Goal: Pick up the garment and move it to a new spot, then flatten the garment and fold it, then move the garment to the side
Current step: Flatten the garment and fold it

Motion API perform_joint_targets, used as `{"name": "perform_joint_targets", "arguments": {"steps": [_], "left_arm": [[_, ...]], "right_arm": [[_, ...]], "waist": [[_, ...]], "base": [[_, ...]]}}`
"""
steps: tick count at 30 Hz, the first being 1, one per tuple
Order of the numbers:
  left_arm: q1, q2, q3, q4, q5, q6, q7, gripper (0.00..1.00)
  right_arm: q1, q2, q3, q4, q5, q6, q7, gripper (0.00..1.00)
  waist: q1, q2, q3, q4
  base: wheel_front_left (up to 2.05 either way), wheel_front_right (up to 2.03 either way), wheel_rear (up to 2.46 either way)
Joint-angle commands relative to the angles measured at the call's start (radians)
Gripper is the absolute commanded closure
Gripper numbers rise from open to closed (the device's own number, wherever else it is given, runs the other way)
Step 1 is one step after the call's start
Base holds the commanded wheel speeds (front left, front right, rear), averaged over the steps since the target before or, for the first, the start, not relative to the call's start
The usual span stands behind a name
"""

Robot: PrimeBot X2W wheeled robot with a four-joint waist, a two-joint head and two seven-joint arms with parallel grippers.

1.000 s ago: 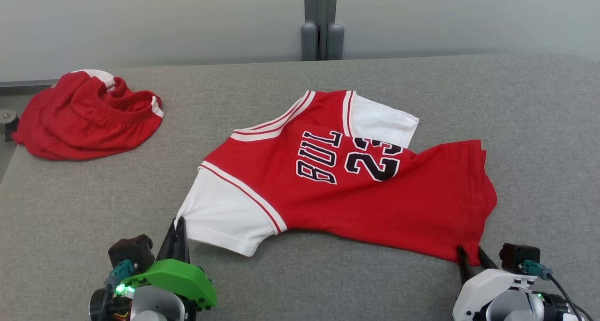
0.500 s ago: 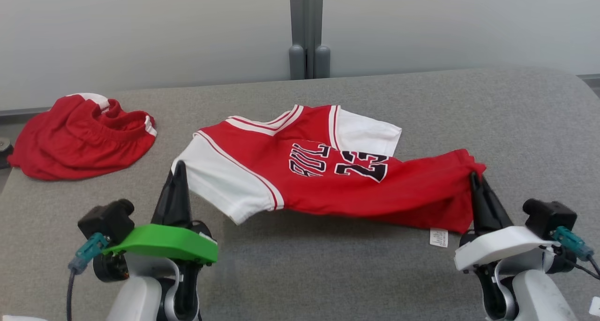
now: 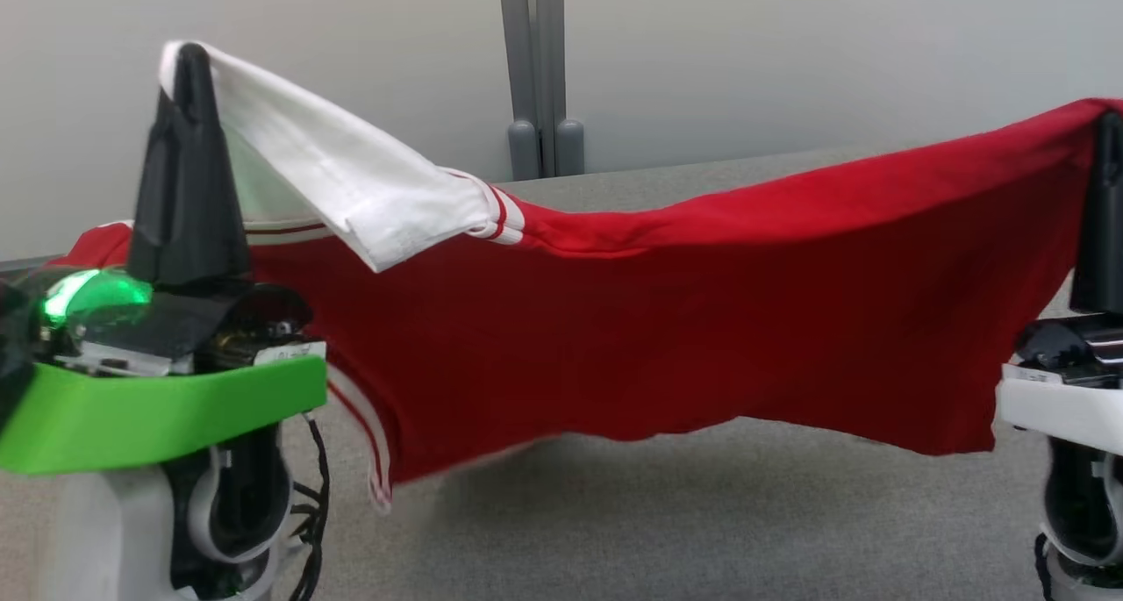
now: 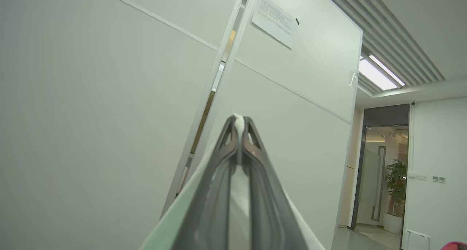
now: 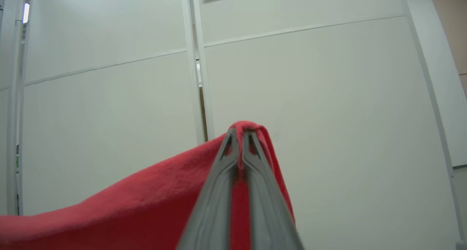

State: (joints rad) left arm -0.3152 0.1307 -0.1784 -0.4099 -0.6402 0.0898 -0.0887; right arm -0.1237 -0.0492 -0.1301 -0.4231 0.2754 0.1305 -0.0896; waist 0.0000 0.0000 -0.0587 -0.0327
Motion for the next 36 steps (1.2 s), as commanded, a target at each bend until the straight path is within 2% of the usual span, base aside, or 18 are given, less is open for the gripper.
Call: {"name": "perform_joint_targets", "arguments": {"steps": [1, 5, 9, 12, 16, 20, 26, 29, 31, 36], "left_arm": [[-0.024, 0.017, 0.005, -0.045, 0.014, 0.008, 0.011, 1.0], [-0.069, 0.055, 0.01, -0.187, 0.045, 0.022, 0.064, 1.0], [-0.1, 0.08, 0.011, -0.233, 0.052, 0.04, 0.128, 1.0], [-0.108, 0.088, 0.002, -0.19, 0.041, 0.044, 0.164, 1.0], [-0.176, 0.087, 0.0, -0.076, 0.031, 0.031, 0.177, 1.0], [-0.361, 0.09, 0.001, 0.098, 0.037, -0.001, 0.175, 1.0], [-0.774, 0.092, -0.014, 0.472, 0.109, -0.023, 0.17, 1.0], [-0.966, 0.077, -0.012, 0.66, 0.158, -0.012, 0.095, 1.0], [-1.064, 0.065, -0.015, 0.752, 0.184, -0.024, 0.03, 1.0], [-1.167, 0.014, -0.043, 0.928, 0.187, -0.062, -0.071, 1.0]], "right_arm": [[0.019, -0.002, -0.011, -0.055, -0.011, 0.0, 0.016, 1.0], [0.028, -0.002, -0.03, -0.224, -0.026, 0.0, 0.078, 1.0], [0.04, -0.002, -0.033, -0.298, -0.027, 0.0, 0.144, 1.0], [0.037, -0.002, -0.049, -0.275, 0.005, 0.0, 0.182, 1.0], [-0.05, -0.002, -0.036, -0.181, 0.042, 0.001, 0.219, 1.0], [-0.266, -0.051, 0.004, 0.003, 0.037, 0.0, 0.224, 1.0], [-0.741, -0.089, 0.059, 0.416, -0.015, 0.0, 0.189, 1.0], [-0.968, -0.087, 0.068, 0.644, -0.087, 0.0, 0.121, 1.0], [-1.078, -0.076, 0.065, 0.768, -0.133, 0.0, 0.075, 1.0], [-1.228, -0.061, 0.038, 0.999, -0.232, 0.0, -0.031, 1.0]], "waist": [[0.0, 0.0, -0.006, -0.01], [0.0, 0.0, -0.004, -0.024], [0.0, 0.0, 0.017, -0.034], [0.0, 0.0, 0.046, -0.035], [0.0, 0.0, 0.156, -0.029], [0.0, 0.0, 0.269, -0.017], [0.0, 0.0, 0.403, -0.009], [0.0, 0.0, 0.445, 0.003], [0.0, 0.0, 0.471, 0.012], [0.0, 0.0, 0.565, 0.048]], "base": [[0.0, 0.0, 0.0], [0.0, 0.0, 0.0], [0.0, 0.0, 0.0], [0.0, 0.0, 0.0], [0.0, 0.0, 0.0], [0.0, 0.0, 0.0], [0.0, 0.0, 0.0], [0.0, 0.0, 0.0], [0.0, 0.0, 0.0], [0.0, 0.0, 0.0]]}}
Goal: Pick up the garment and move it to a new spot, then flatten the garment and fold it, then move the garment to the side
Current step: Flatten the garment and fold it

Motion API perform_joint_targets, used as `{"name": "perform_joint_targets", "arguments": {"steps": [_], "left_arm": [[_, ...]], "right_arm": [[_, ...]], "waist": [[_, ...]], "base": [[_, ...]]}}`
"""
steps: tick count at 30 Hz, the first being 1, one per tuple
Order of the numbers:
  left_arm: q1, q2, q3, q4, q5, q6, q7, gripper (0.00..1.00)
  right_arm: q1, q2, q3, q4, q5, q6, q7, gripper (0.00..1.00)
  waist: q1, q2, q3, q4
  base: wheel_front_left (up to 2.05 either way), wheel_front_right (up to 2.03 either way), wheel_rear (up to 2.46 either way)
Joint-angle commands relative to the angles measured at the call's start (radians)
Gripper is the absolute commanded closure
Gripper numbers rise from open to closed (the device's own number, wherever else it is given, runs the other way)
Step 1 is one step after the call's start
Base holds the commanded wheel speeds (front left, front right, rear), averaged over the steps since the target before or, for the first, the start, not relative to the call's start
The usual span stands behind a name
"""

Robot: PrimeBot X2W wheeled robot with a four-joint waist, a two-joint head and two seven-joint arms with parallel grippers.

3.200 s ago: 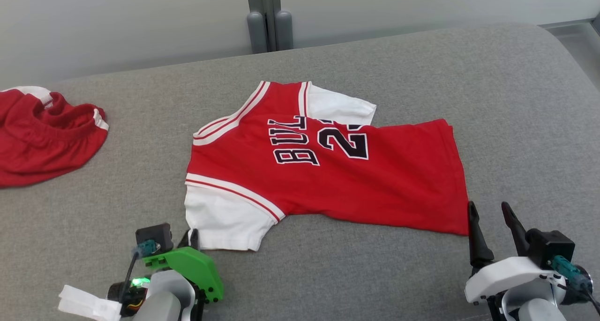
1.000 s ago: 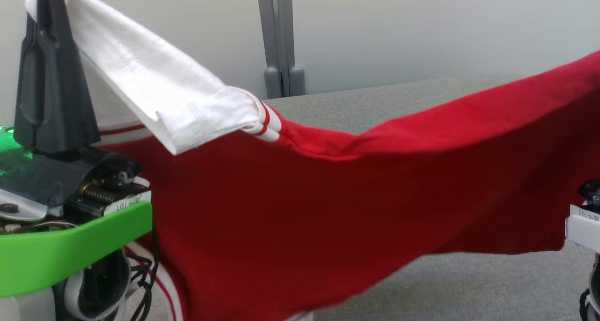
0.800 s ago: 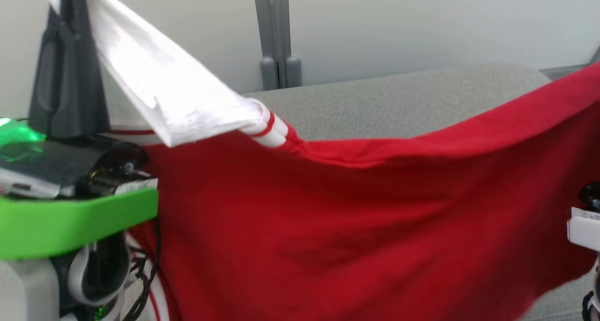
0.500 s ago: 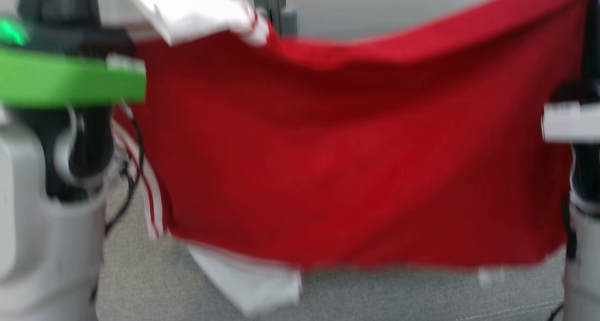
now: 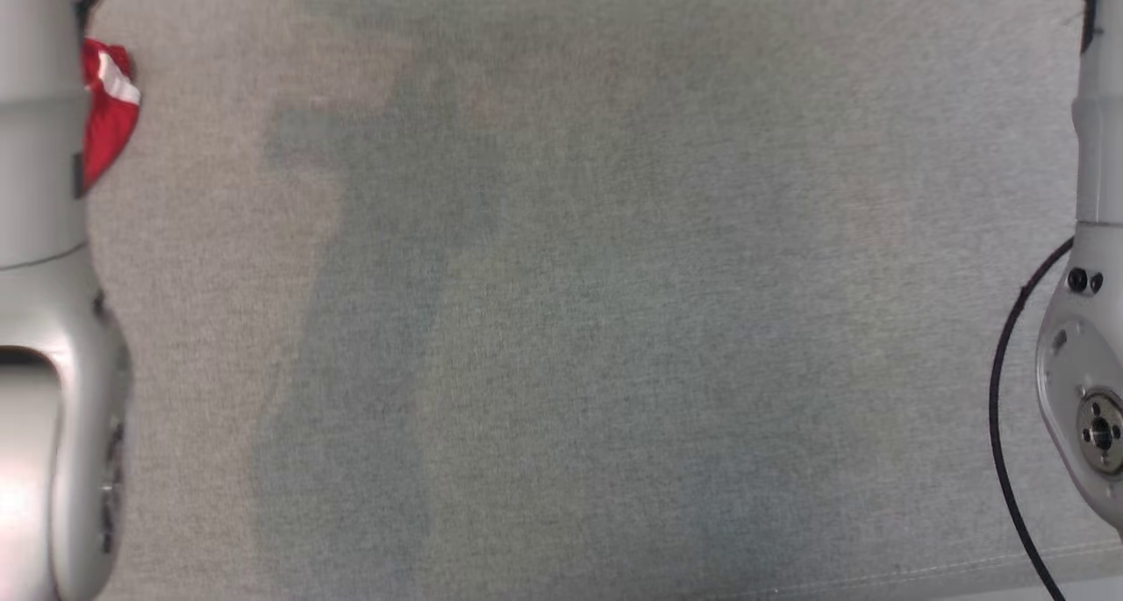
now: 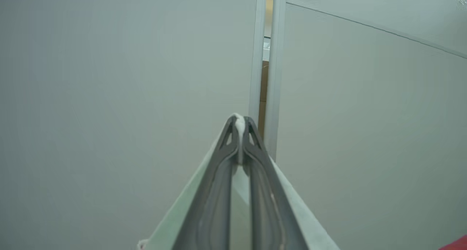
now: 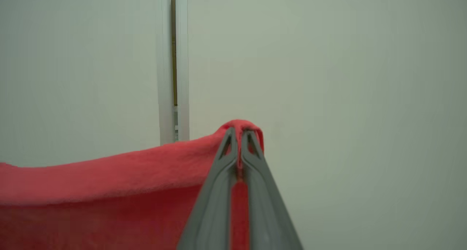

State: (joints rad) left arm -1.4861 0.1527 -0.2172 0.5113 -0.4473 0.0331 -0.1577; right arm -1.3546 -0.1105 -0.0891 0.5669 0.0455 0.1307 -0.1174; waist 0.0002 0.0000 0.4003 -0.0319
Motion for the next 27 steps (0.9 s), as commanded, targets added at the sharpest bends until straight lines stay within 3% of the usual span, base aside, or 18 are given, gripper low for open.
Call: {"name": "perform_joint_targets", "arguments": {"steps": [1, 7, 13, 27], "left_arm": [[0.002, -0.016, -0.005, 0.036, -0.011, -0.012, -0.02, 1.0], [0.073, -0.05, -0.011, 0.171, -0.031, -0.058, -0.086, 1.0], [0.195, -0.062, 0.017, 0.155, -0.043, -0.108, -0.109, 1.0], [0.687, -0.084, 0.14, -0.26, -0.013, -0.156, -0.108, 1.0]], "right_arm": [[-0.012, 0.002, -0.01, 0.051, -0.019, 0.0, -0.023, 1.0], [0.007, -0.003, -0.032, 0.275, -0.069, 0.0, -0.109, 1.0], [0.056, 0.005, -0.032, 0.363, -0.017, 0.0, -0.146, 1.0], [0.381, -0.053, 0.088, 0.073, 0.297, 0.0, -0.148, 1.0]], "waist": [[-0.0002, 0.0, 0.133, 0.056], [-0.0002, 0.0, 0.255, 0.085], [-0.0002, 0.0, 0.3, 0.079], [-0.0002, 0.0, 0.171, 0.041]], "base": [[0.0, 0.0, 0.0], [0.0, 0.0, 0.0], [0.0, 0.0, 0.0], [0.0, 0.0, 0.0]]}}
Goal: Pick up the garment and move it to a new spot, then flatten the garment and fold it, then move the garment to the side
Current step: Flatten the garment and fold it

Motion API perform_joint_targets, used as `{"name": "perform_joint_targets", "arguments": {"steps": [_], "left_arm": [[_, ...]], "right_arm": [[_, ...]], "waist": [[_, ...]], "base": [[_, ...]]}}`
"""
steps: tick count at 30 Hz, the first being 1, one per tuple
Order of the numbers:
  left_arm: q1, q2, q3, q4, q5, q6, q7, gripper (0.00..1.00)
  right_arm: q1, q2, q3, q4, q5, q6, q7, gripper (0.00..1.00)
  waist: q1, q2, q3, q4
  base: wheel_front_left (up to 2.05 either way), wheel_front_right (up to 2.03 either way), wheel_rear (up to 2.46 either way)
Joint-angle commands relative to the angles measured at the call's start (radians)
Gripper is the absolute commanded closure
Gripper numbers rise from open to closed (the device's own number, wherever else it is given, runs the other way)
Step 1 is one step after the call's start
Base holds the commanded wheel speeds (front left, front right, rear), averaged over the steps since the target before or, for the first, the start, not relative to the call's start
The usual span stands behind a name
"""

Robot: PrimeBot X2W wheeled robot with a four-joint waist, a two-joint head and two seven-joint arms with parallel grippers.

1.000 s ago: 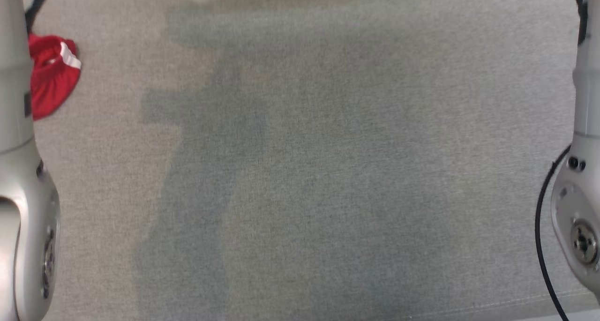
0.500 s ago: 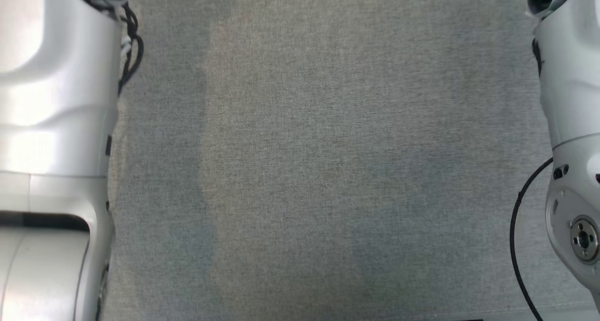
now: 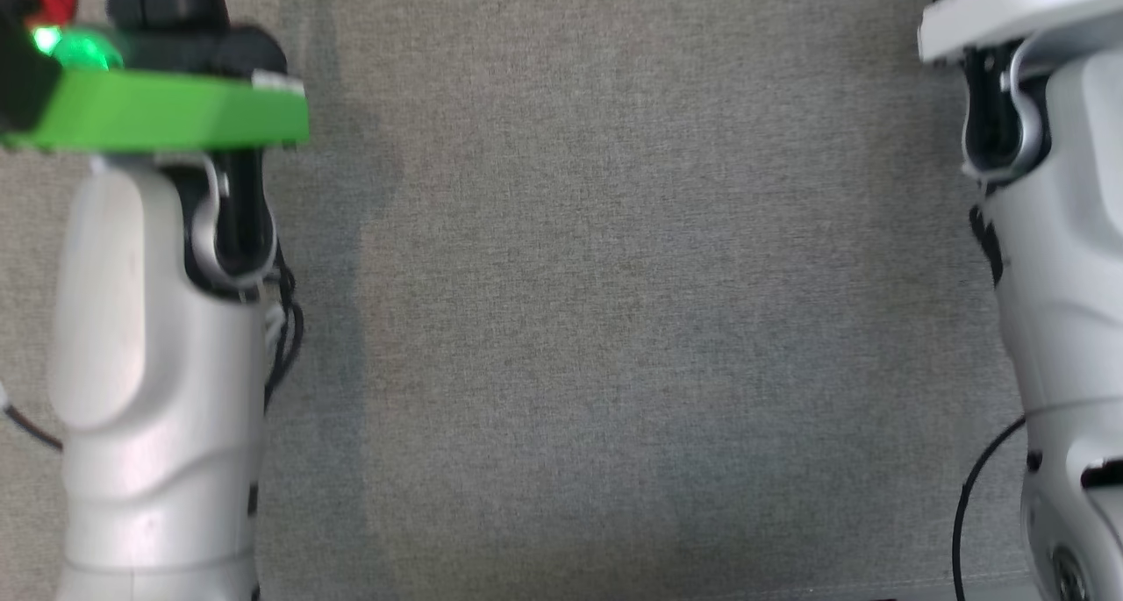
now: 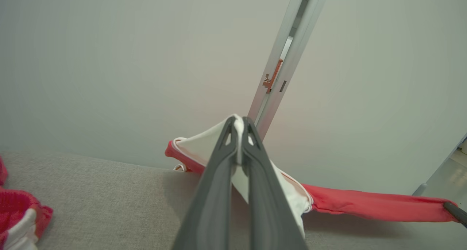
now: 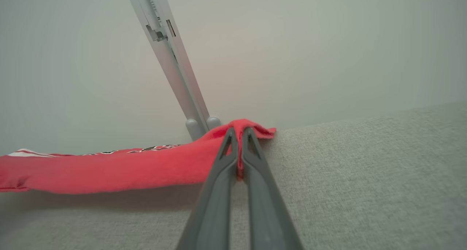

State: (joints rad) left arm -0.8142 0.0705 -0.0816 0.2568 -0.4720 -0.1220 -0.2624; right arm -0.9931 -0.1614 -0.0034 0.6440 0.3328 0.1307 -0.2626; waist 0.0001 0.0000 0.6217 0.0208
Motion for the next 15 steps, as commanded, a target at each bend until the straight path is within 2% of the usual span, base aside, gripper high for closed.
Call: {"name": "perform_joint_targets", "arguments": {"steps": [1, 5, 11, 15], "left_arm": [[0.06, -0.003, 0.011, -0.033, 0.012, -0.002, -0.003, 1.0], [0.215, -0.01, 0.015, -0.118, 0.006, -0.006, -0.004, 1.0], [0.45, -0.016, 0.0, -0.214, -0.008, -0.008, -0.003, 1.0], [0.601, -0.019, -0.006, -0.27, -0.032, 0.011, -0.003, 1.0]], "right_arm": [[0.058, -0.003, 0.012, -0.033, 0.026, 0.0, -0.003, 1.0], [0.205, -0.008, 0.03, -0.137, 0.075, 0.0, -0.003, 1.0], [0.462, 0.023, 0.025, -0.298, 0.112, 0.0, -0.003, 1.0], [0.632, 0.042, 0.011, -0.385, 0.114, 0.0, -0.003, 1.0]], "waist": [[-0.0001, 0.0, -0.07, -0.011], [-0.0001, 0.0, -0.146, -0.004], [-0.0001, 0.0, -0.279, -0.001], [-0.0001, 0.0, -0.365, 0.004]], "base": [[0.0, 0.0, 0.0], [0.0, 0.0, 0.0], [0.0, 0.0, 0.0], [0.0, 0.0, 0.0]]}}
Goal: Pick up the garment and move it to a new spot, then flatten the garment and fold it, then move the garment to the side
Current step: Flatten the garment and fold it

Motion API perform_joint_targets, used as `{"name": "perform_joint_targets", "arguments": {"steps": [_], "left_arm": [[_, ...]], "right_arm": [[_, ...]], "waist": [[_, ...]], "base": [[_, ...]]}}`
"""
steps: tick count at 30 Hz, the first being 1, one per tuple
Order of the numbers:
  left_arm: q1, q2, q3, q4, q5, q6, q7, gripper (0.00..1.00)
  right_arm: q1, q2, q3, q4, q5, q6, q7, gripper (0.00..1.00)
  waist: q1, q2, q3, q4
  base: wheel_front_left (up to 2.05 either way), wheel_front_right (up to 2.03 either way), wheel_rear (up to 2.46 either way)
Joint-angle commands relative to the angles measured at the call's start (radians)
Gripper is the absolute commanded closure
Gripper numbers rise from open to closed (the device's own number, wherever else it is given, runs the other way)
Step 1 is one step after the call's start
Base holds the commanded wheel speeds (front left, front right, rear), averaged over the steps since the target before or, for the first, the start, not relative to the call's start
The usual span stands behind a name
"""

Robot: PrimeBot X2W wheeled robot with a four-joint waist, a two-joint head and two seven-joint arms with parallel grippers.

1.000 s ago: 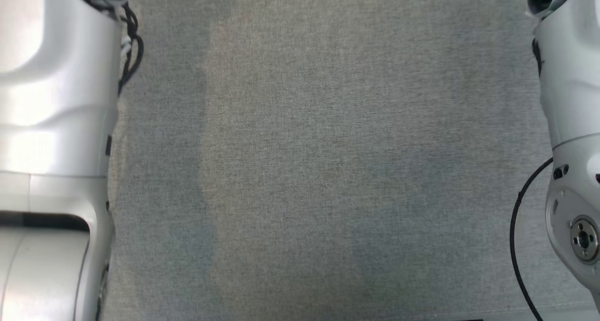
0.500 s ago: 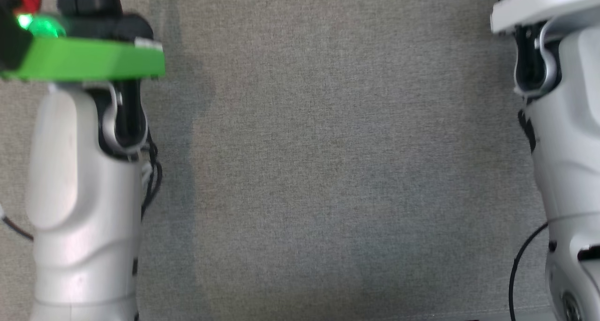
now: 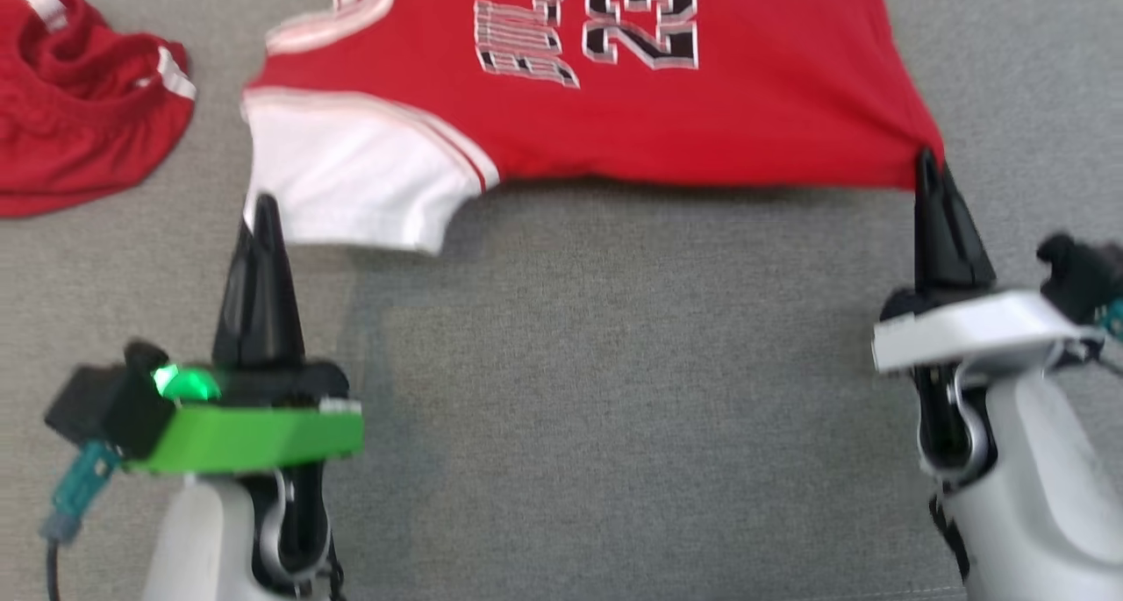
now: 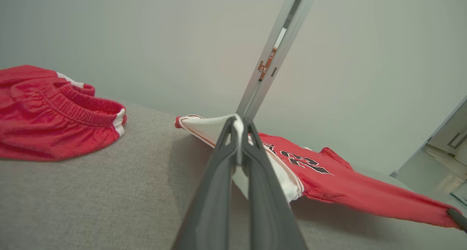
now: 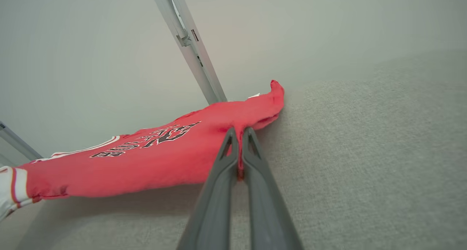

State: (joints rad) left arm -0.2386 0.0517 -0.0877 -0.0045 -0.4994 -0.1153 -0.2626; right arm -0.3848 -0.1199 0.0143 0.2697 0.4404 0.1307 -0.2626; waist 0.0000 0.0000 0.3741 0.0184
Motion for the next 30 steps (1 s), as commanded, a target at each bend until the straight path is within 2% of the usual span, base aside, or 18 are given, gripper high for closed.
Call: {"name": "perform_joint_targets", "arguments": {"steps": [1, 8, 17, 23, 30], "left_arm": [[0.057, 0.0, -0.006, -0.019, -0.009, 0.009, -0.003, 1.0], [0.261, 0.0, -0.042, -0.119, 0.0, 0.055, -0.001, 1.0], [0.4, 0.013, -0.081, -0.243, 0.015, 0.086, 0.057, 1.0], [0.451, 0.021, -0.089, -0.218, -0.001, 0.096, 0.087, 1.0], [0.418, 0.02, -0.106, -0.128, -0.013, 0.08, 0.076, 1.0]], "right_arm": [[0.06, 0.004, -0.014, -0.028, 0.009, 0.0, -0.002, 1.0], [0.309, 0.041, -0.094, -0.182, -0.03, 0.0, 0.04, 1.0], [0.536, 0.068, -0.154, -0.363, -0.026, 0.0, 0.142, 1.0], [0.58, 0.069, -0.148, -0.31, 0.021, 0.0, 0.167, 1.0], [0.524, 0.069, -0.114, -0.179, 0.042, 0.0, 0.144, 1.0]], "waist": [[0.0, 0.0, -0.137, 0.009], [0.0, 0.0, -0.25, 0.029], [0.0, 0.0, -0.316, 0.043], [0.0, 0.0, -0.311, 0.032], [0.0, 0.0, -0.274, 0.018]], "base": [[0.0, 0.0, 0.0], [0.0, 0.0, 0.0], [0.0, 0.0, 0.0], [0.0, 0.0, 0.0], [0.0, 0.0, 0.0]]}}
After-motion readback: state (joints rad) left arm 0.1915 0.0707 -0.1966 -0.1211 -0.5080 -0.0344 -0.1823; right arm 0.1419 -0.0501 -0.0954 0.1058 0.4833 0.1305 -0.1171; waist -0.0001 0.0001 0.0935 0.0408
